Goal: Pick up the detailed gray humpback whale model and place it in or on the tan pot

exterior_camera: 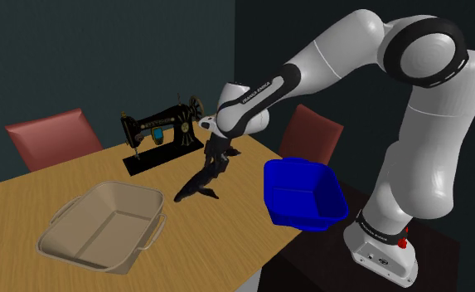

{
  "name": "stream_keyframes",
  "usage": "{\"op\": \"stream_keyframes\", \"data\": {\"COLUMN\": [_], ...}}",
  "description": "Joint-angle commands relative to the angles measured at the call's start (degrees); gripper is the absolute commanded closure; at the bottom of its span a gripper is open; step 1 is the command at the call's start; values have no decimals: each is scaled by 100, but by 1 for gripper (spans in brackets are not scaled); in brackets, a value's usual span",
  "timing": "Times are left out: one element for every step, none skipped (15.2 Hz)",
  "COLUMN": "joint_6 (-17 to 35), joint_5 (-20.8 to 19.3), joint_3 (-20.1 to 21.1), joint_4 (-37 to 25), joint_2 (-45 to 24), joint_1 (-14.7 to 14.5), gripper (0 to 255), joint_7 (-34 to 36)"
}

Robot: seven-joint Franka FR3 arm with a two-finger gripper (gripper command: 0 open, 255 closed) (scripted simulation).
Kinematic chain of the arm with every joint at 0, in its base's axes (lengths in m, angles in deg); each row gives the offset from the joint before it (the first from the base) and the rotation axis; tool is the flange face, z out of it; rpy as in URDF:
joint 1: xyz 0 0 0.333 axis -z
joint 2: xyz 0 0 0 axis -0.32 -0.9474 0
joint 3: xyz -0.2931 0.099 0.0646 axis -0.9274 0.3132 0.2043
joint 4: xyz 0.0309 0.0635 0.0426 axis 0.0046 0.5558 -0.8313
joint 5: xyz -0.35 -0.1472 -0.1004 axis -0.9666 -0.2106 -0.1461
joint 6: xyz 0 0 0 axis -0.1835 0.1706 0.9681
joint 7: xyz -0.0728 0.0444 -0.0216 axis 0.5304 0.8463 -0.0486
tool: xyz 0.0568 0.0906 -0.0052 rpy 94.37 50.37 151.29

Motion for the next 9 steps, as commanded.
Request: {"op": "stream_keyframes", "data": {"joint_6": [-132, -197, -263, -328, -394, -461, -527, -594, -662], "joint_5": [-70, -105, -139, -173, -206, -238, -269, -300, -329], "joint_3": [-26, -36, -45, -53, -61, -68, -75, -81, -87], "joint_4": [-25, -41, -57, -75, -95, -116, -138, -161, -186], "joint_2": [112, 165, 217, 267, 317, 366, 414, 460, 506], "joint_1": [2, 0, -2, -3, -4, -4, -4, -4, -3], "gripper": [255, 255, 255, 255, 255, 255, 255, 255, 255], "joint_7": [67, 106, 144, 182, 219, 255, 291, 326, 360]}}
